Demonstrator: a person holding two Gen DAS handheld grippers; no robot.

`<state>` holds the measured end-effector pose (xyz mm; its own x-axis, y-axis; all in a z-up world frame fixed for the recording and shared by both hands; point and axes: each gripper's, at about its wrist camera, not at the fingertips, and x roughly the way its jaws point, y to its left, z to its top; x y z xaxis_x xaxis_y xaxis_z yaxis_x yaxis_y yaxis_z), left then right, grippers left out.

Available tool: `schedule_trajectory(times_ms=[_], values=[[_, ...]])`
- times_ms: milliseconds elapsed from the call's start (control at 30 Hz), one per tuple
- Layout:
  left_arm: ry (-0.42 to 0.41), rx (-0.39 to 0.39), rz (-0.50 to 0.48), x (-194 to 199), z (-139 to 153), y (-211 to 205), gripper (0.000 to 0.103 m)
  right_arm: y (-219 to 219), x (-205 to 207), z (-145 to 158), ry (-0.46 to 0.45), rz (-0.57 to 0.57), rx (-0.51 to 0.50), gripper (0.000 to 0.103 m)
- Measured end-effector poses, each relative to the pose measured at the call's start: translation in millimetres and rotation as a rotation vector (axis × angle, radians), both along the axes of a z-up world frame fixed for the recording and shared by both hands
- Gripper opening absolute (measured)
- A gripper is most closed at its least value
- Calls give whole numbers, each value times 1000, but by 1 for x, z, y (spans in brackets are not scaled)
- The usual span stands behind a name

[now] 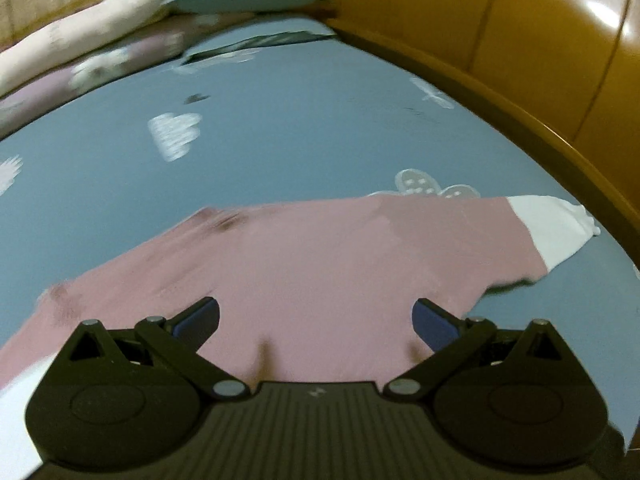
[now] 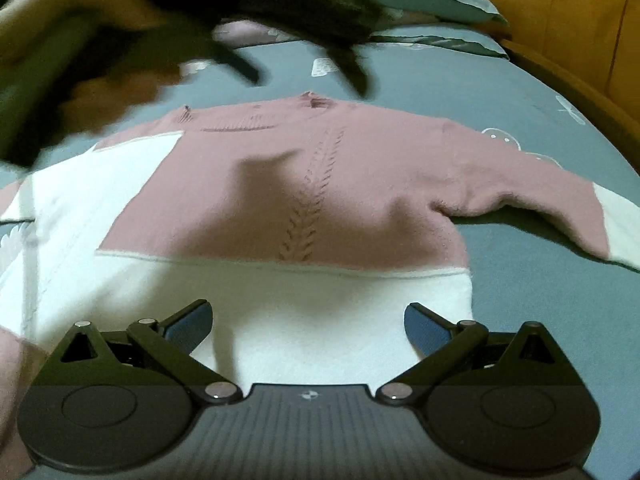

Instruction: Fold clothes

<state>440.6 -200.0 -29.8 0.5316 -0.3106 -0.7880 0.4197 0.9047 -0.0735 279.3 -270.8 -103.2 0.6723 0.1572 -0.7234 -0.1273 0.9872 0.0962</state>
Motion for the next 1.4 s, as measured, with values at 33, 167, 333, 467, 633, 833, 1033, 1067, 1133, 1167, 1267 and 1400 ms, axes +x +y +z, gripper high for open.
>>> schedule_trajectory(times_ms=[33, 167, 333, 467, 633, 833, 1033, 1067, 1133, 1167, 1267, 1400], values=[[5, -1, 27, -6, 5, 13, 102, -1, 1, 0, -1, -6, 2, 103], [28, 1, 113, -33, 8, 58, 102, -4, 6, -2, -1, -37, 0, 103], [3, 39, 193, -71, -24, 97, 102, -5, 11, -1, -10, -48, -3, 103], [21, 52, 229, -96, -66, 113, 102, -4, 9, -1, -13, -53, 1, 103], [-24, 26, 285, -122, -91, 119, 102, -1, 11, -5, -17, -38, -36, 103], [-114, 7, 298, -150, -98, 124, 102, 3, 12, -10, -20, -31, -76, 103], [-140, 8, 280, -154, -101, 126, 102, 5, 13, -12, -24, -28, -92, 103], [-135, 12, 285, -154, -101, 126, 102, 4, 13, -12, -25, -27, -92, 103], [-112, 15, 301, -153, -95, 127, 102, 3, 14, -13, -26, -24, -91, 103], [-105, 9, 303, -152, -90, 133, 102, 3, 14, -13, -27, -23, -90, 103], [-87, -30, 310, -146, -73, 159, 102, 2, 13, -13, -28, -21, -88, 103], [-112, -76, 429, -126, -35, 233, 102, 3, 13, -13, -28, -18, -98, 103]])
